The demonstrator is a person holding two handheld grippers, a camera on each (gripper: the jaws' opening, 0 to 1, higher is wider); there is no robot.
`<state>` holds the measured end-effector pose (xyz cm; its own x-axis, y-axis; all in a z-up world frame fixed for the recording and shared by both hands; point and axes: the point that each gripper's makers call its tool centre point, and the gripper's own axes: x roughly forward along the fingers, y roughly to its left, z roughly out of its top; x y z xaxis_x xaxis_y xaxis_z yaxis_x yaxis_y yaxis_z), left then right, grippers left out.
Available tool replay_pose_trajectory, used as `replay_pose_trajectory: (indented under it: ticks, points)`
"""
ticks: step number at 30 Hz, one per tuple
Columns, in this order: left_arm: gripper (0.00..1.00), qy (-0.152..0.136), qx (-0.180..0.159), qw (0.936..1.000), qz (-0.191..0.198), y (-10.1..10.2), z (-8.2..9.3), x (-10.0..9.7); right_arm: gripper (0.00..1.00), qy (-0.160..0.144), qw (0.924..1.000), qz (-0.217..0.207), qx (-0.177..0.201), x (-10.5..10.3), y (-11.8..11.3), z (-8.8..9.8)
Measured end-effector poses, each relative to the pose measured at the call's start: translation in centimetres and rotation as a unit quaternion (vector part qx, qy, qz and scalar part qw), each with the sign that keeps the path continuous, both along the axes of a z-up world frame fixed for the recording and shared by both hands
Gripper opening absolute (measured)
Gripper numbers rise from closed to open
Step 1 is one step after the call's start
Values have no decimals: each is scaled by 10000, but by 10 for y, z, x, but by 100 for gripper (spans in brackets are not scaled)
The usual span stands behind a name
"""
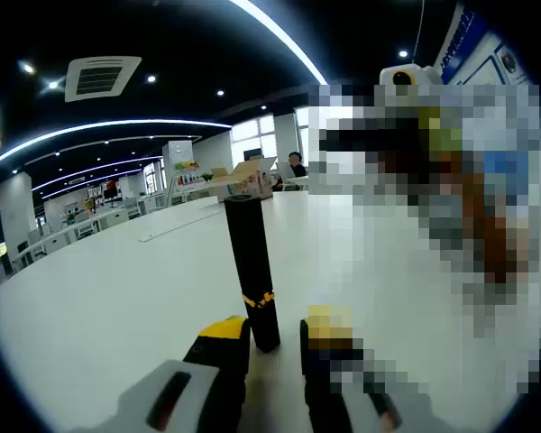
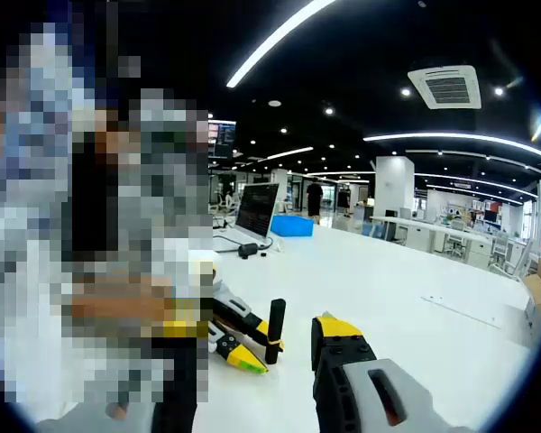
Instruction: Unscrew the lipstick cap, remove the lipstick, and put the cap back on the lipstick
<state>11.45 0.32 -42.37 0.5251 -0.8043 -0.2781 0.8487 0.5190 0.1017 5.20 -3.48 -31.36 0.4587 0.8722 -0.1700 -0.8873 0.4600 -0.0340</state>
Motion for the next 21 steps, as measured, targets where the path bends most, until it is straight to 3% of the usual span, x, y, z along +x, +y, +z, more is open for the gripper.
replay_pose_trajectory:
  ticks: [21]
  points:
    - [15,-29,29,10000,-51,-3,-1,-4,47,14,10000,21,-24,0,2,-1]
